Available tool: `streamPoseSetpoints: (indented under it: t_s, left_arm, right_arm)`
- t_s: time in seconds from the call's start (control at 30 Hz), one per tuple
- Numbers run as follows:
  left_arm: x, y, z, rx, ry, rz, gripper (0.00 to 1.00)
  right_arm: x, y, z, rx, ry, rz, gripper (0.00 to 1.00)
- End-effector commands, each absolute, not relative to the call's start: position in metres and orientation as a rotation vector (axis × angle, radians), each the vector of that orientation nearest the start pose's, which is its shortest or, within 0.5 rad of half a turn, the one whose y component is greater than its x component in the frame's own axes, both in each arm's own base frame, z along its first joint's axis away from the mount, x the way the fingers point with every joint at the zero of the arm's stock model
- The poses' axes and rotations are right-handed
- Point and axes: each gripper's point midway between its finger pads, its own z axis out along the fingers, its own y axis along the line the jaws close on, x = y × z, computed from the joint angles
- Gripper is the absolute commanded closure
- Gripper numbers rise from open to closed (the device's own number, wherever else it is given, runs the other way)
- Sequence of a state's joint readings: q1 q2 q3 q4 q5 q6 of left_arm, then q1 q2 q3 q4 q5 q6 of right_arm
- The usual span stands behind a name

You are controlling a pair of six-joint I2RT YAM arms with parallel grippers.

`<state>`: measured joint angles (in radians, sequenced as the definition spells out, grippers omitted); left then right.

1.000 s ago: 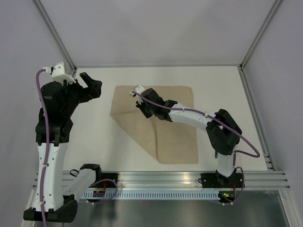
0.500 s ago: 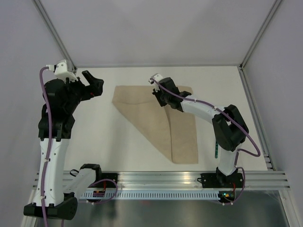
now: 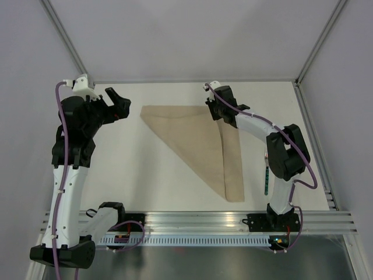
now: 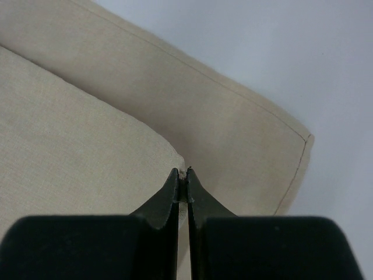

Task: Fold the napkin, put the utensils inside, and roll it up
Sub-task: Fold the napkin at the center of the board.

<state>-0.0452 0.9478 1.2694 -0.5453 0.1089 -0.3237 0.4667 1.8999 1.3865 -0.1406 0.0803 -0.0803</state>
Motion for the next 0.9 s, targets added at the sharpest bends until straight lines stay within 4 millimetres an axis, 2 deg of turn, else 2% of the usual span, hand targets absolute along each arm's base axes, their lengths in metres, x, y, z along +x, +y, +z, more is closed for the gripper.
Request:
streamPoseSetpoints:
  t_s: [0.0,0.37,0.87]
  left_arm:
    - [0.315,-0.049,0.376,-0.156,1.767,-0.383,0.00]
    - [0.319,-0.049,0.374,-0.150,1.770,-0.378,0.00]
    - [0.318,-0.049,0.373,-0.151,1.773,-0.380,0.00]
  right_arm:
    - [0.497,0.211,0.127,-0.516,2.099,0.112,1.00]
    - [0.525,0.175,0.122,-0.422,2.114,0.070,1.00]
    - [0.546,0.145,0.118,-0.354,2.118,0.020,1.00]
